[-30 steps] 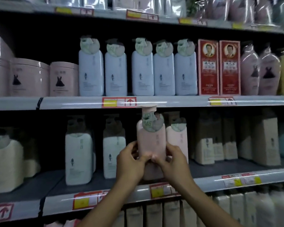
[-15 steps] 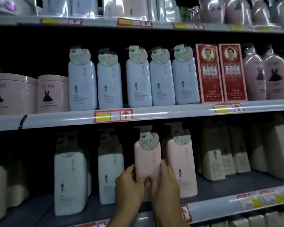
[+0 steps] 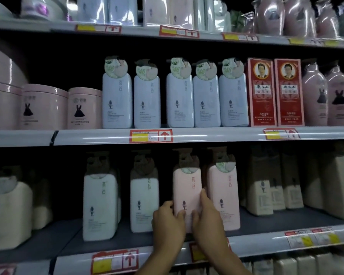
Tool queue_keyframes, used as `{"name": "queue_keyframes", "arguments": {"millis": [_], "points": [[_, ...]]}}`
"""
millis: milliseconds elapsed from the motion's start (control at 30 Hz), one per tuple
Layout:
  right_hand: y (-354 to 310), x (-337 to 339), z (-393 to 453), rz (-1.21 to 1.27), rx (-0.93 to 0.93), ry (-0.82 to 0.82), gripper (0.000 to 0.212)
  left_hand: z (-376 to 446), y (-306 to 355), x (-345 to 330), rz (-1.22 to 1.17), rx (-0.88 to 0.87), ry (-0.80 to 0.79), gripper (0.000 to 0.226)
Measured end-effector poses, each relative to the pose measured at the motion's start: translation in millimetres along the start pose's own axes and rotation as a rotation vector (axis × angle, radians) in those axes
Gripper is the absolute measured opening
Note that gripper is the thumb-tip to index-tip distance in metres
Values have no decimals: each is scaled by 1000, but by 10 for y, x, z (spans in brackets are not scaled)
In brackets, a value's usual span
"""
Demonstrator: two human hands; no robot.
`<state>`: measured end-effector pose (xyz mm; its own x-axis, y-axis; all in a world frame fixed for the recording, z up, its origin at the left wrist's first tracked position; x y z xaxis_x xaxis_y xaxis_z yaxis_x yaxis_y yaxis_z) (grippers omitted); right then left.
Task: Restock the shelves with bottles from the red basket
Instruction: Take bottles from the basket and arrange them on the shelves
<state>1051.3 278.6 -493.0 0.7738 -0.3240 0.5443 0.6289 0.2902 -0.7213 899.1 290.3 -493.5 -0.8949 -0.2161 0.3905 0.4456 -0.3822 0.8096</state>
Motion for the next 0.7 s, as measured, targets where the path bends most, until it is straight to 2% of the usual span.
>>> {"name": "queue_keyframes", "arguments": {"millis": [200,400,467,567,633,700], "points": [[-342,95,-482,23,166,51,55,-374,175,219,-65,-107,22,25],[-585,-227,-1233,-27,331,-48,46,-963,-112,596,-50,-155,-24,22],[-507,-450,-1537,-74,351,-123,45,-1247,-411,733,-18,-134,-28,17],[-185,-973,-1979,-159,325,-360,45,-1733,-1152,802,97,-27,-151,11],[164,-1411,-2306,-229,305,-528,42,-2237,-1946,824,176,115,-196,12],[546,-1856,-2680,-280,278,-707,39,-2892,-2861,821,203,344,-266,17]]}}
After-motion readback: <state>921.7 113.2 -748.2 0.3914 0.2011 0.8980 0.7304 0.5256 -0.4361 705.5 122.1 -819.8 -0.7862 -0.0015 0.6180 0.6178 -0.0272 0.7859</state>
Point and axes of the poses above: each hand's wrist, its own z-axis towards the middle knuckle, its own x-axis out of the back of the hand, y = z × x, the point moved 10 cm from there along z, towards the middle knuckle, and after that the axes turned 15 degrees about -y, right-handed, at the moved point
